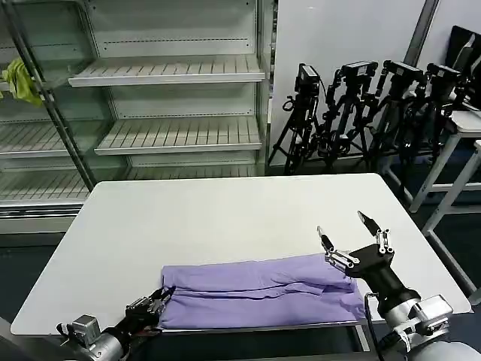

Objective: Fold and organize the clothes.

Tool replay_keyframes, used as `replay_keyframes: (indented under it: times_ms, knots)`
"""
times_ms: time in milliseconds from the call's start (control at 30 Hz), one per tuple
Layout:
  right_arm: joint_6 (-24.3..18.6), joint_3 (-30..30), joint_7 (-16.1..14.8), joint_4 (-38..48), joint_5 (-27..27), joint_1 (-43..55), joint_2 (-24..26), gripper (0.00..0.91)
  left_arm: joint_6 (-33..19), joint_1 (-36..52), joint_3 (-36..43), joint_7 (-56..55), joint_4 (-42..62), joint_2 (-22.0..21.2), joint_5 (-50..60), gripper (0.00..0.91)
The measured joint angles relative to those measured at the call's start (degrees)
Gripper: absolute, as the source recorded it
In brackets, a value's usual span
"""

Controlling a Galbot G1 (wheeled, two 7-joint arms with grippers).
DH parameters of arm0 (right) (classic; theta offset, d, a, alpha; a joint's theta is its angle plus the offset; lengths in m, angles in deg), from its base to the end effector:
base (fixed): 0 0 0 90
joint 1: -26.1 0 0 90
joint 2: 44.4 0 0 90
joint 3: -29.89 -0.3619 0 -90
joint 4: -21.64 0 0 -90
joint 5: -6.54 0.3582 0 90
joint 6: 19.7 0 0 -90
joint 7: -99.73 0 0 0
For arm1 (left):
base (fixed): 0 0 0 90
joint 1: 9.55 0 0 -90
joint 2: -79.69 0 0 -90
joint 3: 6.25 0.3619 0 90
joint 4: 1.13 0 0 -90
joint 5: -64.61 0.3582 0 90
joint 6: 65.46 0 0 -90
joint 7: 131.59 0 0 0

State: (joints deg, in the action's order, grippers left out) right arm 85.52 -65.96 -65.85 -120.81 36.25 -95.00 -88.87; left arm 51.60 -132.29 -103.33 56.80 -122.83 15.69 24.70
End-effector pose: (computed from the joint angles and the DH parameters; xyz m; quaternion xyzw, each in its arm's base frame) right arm 0.1660 -0.0712 -0.1453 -0.1284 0.9854 -0.1112 0.0134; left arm 0.1789 0.1099 -0.2810 -0.1632 -0.9487 0.1223 0.2415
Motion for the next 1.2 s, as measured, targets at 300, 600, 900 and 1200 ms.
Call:
replay_keyframes:
  times_ms: [300,600,900,1200]
  knots:
    - [-0.2,-0.43,0.0,-0.6,-0.56,-1.03,-0.35,0.907,-0.58,0.12,0.23,0.38,-0.01,-0.5,0.13,0.05]
    - [-0.4,-0.62,0.0,-0.98,-0.8,-1.63,-0.47,0.907,-1.29,0.14,-0.16,0.69,0.28,-0.24,0.4,0.05]
    - [-0.77,-0.21,-0.1,-0.79,-0.83,-1.26,-0.52,0.907,-1.57,-0.15,-2.67,0.83,1.51,2.16,-0.43,0.05]
    - [-0.99,-0.02,-0.23,-0.43,-0.86,-1.05,-0.45,0.907,-1.5,0.0,-4.61,0.5,1.29,4.07,-1.0,0.635]
